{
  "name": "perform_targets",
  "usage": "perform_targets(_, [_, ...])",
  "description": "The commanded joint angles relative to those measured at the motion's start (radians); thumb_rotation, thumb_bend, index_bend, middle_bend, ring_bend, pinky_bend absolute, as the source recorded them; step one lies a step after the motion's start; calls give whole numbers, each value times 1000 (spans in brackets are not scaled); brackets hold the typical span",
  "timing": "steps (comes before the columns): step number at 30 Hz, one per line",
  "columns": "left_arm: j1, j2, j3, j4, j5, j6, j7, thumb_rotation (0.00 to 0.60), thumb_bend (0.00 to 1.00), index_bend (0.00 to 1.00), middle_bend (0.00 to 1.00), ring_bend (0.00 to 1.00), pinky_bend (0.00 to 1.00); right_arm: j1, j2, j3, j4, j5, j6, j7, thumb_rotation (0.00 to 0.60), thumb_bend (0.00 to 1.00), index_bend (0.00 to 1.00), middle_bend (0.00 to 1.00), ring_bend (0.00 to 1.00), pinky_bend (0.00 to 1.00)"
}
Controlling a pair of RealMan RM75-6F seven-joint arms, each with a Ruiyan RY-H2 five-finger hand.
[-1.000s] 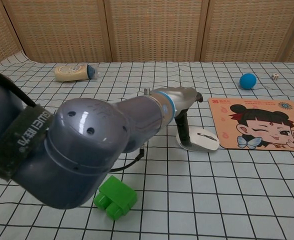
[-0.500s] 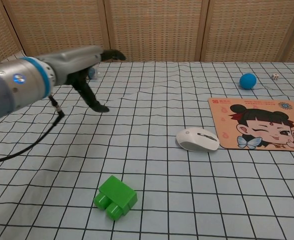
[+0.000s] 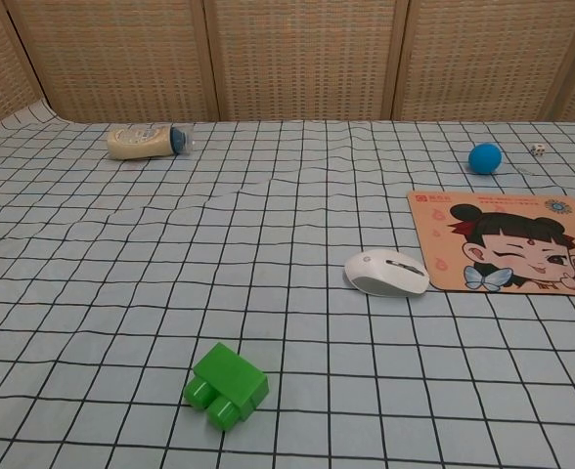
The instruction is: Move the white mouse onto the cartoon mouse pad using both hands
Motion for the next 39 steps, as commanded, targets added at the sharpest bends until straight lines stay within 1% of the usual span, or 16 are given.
perform_targets(1, [26, 24, 2, 5, 27, 16, -29, 600, 193, 72, 0, 0, 0, 28, -4, 13, -54, -6, -19, -49, 600, 39, 0, 0, 0, 0])
perform_targets(3, [36, 36, -6, 3, 42, 19, -44, 600, 193, 72, 0, 0, 0, 53, -15, 24, -101, -6, -38, -100, 600, 38, 10, 0, 0, 0])
perform_targets(5, [45, 46, -21, 1, 49, 17, -69, 600, 193, 72, 0, 0, 0, 87, -40, 36, -155, 2, -69, -178, 600, 36, 41, 0, 0, 0])
perform_targets(7, [53, 57, -33, 2, 45, 5, -94, 600, 193, 72, 0, 0, 0, 126, -76, 48, -204, 31, -113, -277, 600, 53, 83, 0, 0, 0])
perform_targets(8, [58, 63, -42, 4, 36, -5, -110, 600, 193, 72, 0, 0, 0, 159, -113, 59, -228, 48, -144, -341, 600, 73, 113, 0, 0, 0])
perform_targets(10, [61, 72, -52, 8, 27, -25, -130, 600, 193, 72, 0, 0, 0, 200, -183, 79, -236, 111, -177, -445, 600, 99, 148, 0, 0, 0])
perform_targets(12, [66, 79, -64, 9, 27, -38, -151, 600, 193, 72, 0, 0, 0, 232, -244, 92, -240, 185, -201, -531, 600, 106, 155, 0, 0, 0])
perform_targets(14, [71, 86, -74, 11, 29, -48, -168, 600, 193, 72, 0, 0, 0, 262, -297, 101, -232, 249, -221, -589, 600, 109, 157, 0, 0, 0])
perform_targets(16, [75, 91, -81, 12, 30, -57, -182, 600, 193, 72, 0, 0, 0, 285, -338, 105, -212, 290, -234, -626, 600, 115, 157, 0, 0, 0])
perform_targets(19, [80, 95, -91, 15, 29, -72, -198, 600, 193, 77, 0, 0, 0, 310, -383, 108, -177, 324, -242, -659, 600, 139, 174, 5, 0, 0])
perform_targets(20, [82, 96, -96, 17, 26, -81, -211, 600, 193, 80, 0, 0, 0, 324, -413, 110, -146, 337, -244, -670, 600, 152, 185, 16, 0, 0])
perform_targets(25, [89, 101, -112, 22, 29, -103, -232, 600, 192, 86, 0, 0, 0, 356, -481, 112, -64, 375, -257, -682, 600, 190, 236, 72, 0, 0])
perform_targets(27, [92, 101, -116, 22, 31, -113, -236, 600, 192, 86, 0, 0, 0, 369, -502, 114, -26, 387, -261, -688, 600, 206, 259, 107, 10, 16])
perform_targets(30, [96, 102, -123, 21, 36, -124, -240, 600, 193, 86, 0, 0, 0, 384, -524, 118, 18, 416, -271, -696, 600, 222, 276, 137, 38, 55])
perform_targets(39, [107, 109, -140, 14, 42, -145, -254, 600, 193, 90, 0, 0, 0, 399, -550, 109, 70, 485, -280, -723, 600, 229, 262, 137, 44, 60])
